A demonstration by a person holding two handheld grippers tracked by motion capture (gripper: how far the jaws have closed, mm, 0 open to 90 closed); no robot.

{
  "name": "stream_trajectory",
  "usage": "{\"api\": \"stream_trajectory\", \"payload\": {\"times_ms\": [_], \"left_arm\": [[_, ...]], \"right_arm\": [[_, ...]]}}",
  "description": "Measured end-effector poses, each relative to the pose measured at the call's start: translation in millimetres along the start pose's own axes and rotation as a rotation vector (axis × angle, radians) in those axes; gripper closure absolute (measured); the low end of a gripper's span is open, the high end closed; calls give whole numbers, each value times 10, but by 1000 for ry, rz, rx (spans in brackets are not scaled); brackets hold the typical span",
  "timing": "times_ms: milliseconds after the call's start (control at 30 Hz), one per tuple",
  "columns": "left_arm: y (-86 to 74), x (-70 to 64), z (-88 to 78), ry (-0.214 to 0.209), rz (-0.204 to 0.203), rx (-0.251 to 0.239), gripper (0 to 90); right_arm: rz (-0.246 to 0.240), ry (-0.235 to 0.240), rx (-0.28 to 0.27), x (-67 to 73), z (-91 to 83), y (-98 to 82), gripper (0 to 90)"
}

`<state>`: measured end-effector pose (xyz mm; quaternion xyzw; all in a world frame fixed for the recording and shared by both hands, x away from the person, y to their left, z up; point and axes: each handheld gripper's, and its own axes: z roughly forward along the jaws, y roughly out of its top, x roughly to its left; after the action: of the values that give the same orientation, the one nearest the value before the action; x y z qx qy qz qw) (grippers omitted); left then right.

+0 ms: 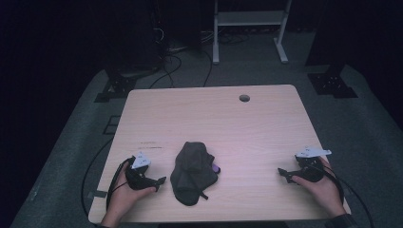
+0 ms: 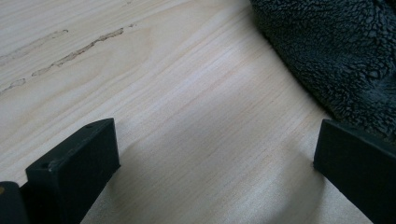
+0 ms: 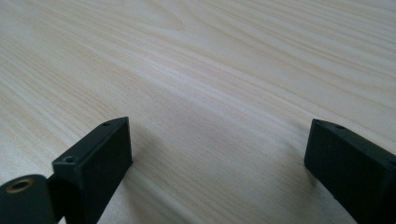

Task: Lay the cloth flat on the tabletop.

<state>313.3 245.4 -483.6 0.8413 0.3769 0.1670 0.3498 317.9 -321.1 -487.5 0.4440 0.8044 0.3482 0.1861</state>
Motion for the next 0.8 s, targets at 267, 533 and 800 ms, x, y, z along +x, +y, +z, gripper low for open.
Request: {"api": "stream_trajectory", "payload": {"times_ms": [267,533,800], "left_arm": [[-5,-7,-5,0,-4,-1,0],[-5,-7,-6,0,-2,-1,0],[-13,-14,-13,1,-4,-1,0]], "right_arm": [[5,-1,-10,13,-25,-16,146],[3,16,-22,3,-55,42,405],[-18,131,-76,178,-74,196,429]]}}
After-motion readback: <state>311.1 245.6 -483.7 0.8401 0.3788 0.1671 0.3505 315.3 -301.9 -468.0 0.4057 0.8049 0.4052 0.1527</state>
